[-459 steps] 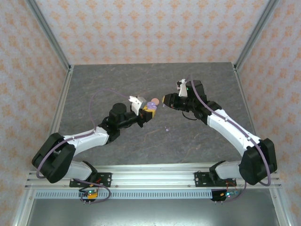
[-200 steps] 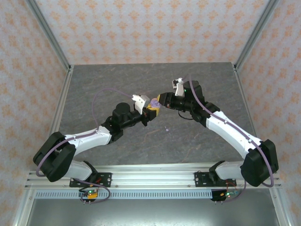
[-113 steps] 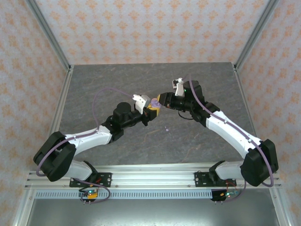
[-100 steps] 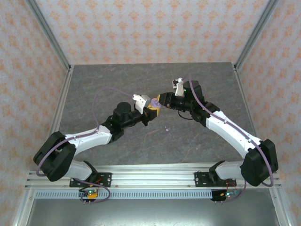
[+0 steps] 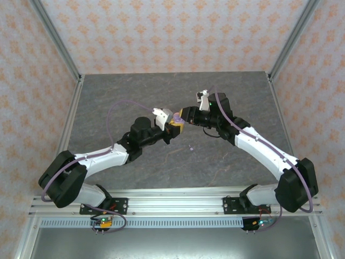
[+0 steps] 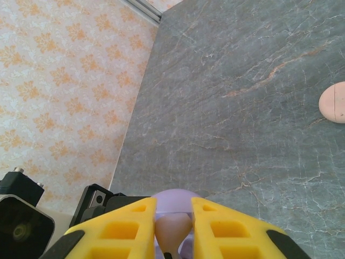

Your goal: Insert the wireless bluetooth earbuds into the charging case

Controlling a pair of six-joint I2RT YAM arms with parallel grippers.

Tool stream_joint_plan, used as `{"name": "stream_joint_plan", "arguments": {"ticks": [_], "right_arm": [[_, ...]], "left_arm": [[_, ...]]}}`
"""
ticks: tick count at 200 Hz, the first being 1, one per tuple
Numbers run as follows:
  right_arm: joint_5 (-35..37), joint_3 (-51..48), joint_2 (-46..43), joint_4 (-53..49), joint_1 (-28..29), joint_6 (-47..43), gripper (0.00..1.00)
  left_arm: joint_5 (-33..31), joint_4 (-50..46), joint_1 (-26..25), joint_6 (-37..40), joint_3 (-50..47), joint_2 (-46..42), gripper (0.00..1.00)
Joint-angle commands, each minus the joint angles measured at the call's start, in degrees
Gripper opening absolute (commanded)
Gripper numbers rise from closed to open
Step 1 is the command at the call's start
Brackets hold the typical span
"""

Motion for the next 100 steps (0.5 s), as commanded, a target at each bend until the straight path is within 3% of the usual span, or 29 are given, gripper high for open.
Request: {"name": "stream_joint_plan", "arguments": {"ticks": [1,100], "right_arm": [[1.3,0.7,0.2,-0.1,0.4,-0.2,0.21],[2.2,1.0,0.3,-2.6,0.6,-1.2,0.22]], "left_arm": [[-2.5,-0.4,-0.4,-0.5,1.9,0.2,0.14],[-2.9,-0.6,-0.4,-0.4,2.3,0.1,0.14]]}}
